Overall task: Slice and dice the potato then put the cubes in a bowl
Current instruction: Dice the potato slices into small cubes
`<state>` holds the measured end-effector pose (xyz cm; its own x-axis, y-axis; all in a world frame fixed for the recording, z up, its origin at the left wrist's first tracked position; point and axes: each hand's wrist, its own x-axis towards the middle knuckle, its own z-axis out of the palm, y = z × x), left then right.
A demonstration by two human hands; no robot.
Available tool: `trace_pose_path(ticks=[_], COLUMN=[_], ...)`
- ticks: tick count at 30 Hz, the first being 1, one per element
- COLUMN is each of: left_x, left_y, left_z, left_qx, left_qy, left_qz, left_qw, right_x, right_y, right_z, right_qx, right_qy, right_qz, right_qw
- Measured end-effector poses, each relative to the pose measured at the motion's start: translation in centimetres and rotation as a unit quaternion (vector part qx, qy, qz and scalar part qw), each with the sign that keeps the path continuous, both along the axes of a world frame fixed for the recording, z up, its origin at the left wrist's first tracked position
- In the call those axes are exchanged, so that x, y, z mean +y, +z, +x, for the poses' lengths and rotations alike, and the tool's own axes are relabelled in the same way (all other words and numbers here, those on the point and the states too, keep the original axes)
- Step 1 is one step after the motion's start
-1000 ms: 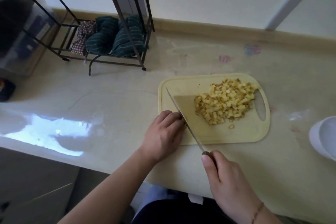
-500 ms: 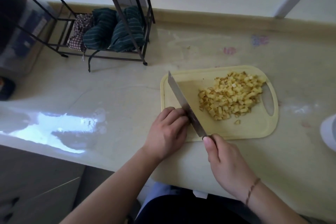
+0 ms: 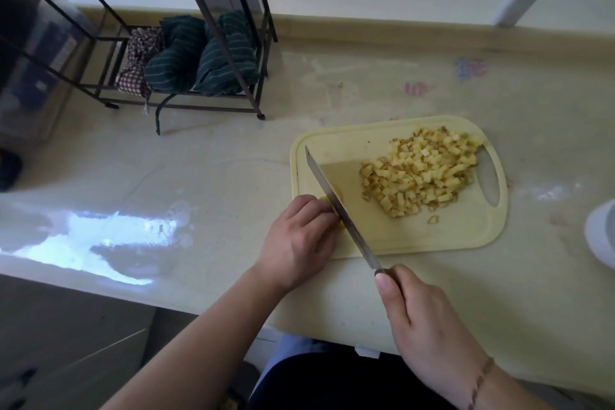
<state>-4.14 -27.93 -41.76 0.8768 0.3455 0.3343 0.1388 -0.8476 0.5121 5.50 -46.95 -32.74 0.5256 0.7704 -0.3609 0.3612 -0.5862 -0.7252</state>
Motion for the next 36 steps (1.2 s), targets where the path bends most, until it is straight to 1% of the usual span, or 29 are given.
trace_pose_path(ticks=[5,9,13,19,22,31,36], left_x=[0.0,-0.1,-0.1,0.2,0.0,0.1,0.0], left_y=[-0.1,-0.2,-0.2,-0.2,-0.2,-0.5,-0.6], left_z=[0.0,0.0,-0.1,-0.9,-0.6,-0.5,-0.5], left_qx=[0.008,0.004,0.0,-0.006,-0.012,-0.01,-0.011], left_qy=[0.0,0.004,-0.002,-0.006,0.0,-0.001,0.003], left_qz=[-0.011,-0.018,-0.02,-0.002,-0.007,-0.011,-0.02], left_qw=[1.0,1.0,1.0,1.0,1.0,1.0,1.0], right_x=[-1.5,0.6,2.7,1.1,0.8,-0.7,1.6], right_y=[0.5,-0.5,-1.4,-0.7,-0.4,-0.8,-1.4], right_z=[-0.5,0.2,0.6,0.3,0.0,-0.3,-0.1], right_qx=[0.006,-0.023,-0.04,-0.032,-0.018,-0.041,-0.048], right_qy=[0.014,0.026,0.012,-0.004,0.007,0.039,0.046], right_qz=[-0.022,-0.022,-0.013,-0.003,0.001,-0.01,-0.016], right_qw=[1.0,0.999,0.999,0.999,1.0,0.998,0.998])
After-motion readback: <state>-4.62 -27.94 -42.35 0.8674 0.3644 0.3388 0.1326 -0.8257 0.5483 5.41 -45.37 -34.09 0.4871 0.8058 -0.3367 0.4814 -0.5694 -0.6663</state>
